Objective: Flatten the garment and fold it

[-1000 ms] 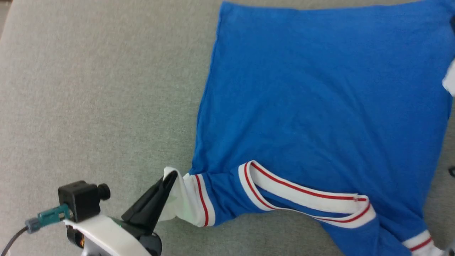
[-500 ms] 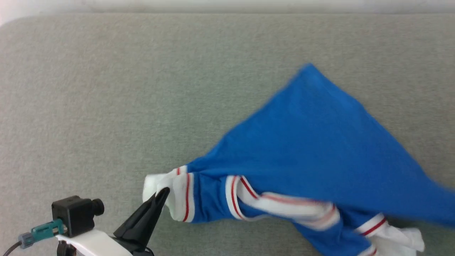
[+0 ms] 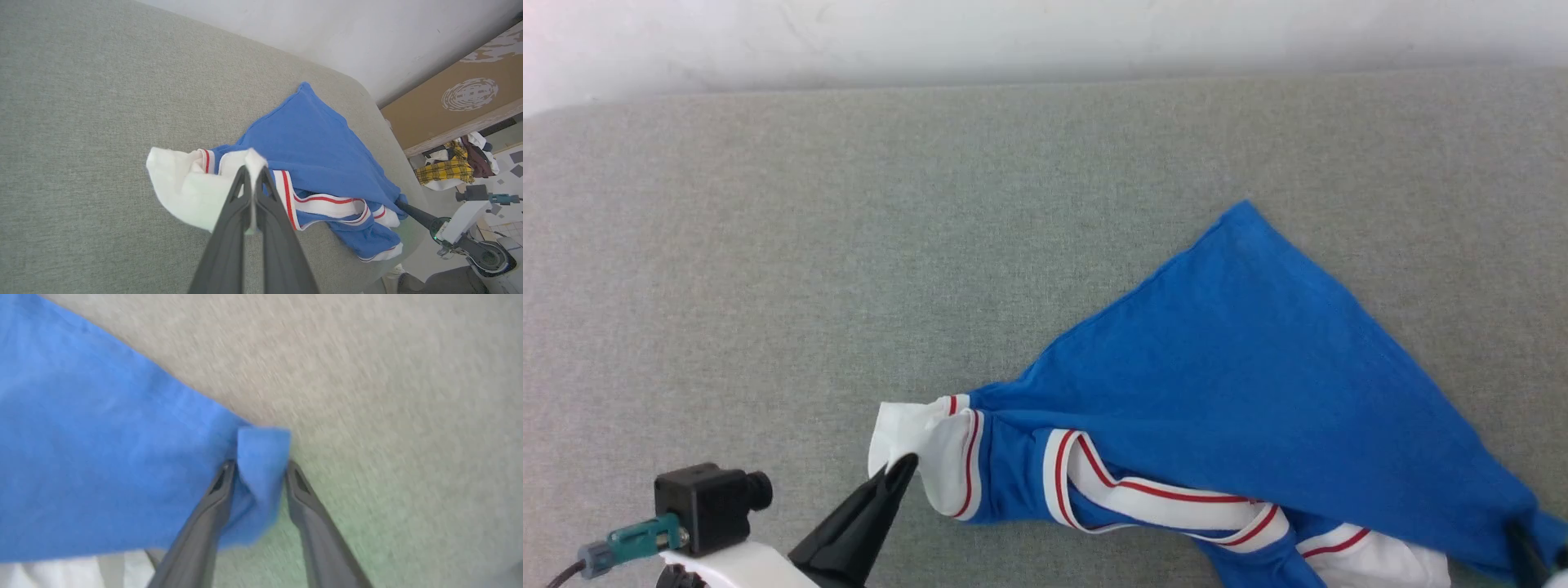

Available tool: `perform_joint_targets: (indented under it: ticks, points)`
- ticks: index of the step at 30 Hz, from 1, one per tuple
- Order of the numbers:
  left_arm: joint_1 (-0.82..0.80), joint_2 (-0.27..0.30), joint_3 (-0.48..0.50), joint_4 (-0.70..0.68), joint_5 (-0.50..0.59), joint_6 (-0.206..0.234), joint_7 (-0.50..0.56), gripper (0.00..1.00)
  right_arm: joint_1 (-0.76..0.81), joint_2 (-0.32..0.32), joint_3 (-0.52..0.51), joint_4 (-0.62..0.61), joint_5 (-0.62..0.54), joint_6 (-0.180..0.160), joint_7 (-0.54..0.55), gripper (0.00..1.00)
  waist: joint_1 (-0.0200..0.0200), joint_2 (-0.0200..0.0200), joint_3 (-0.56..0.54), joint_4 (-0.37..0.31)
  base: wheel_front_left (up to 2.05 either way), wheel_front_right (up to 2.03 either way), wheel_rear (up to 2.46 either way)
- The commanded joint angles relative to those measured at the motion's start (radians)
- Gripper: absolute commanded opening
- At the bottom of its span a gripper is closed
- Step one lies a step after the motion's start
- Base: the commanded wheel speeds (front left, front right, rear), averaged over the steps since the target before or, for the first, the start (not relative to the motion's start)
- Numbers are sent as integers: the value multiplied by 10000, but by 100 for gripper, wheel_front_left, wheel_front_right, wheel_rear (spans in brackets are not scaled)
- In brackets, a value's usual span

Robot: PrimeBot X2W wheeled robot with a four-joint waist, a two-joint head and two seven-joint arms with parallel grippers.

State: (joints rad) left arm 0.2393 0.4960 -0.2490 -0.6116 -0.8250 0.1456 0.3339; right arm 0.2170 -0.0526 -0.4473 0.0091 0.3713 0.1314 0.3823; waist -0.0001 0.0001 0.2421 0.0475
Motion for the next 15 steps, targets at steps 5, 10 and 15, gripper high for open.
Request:
perform_joint_targets:
  ticks: [5,10,15]
  points:
    - [-78,-61,-195,2,101,9,2,0,-966,23,493,-2283,-551,-7,768,100,1,-1,-84,194,0,0,0]
    - [-412,-225,-435,99,153,-220,-134,0,-2788,-173,956,-4489,-904,-7,2436,100,1,-1,382,552,0,0,0]
    - [-933,-417,-659,280,180,-523,-285,0,-5069,-640,1818,-4374,-1270,-7,4009,100,1,-1,1129,1031,0,0,0]
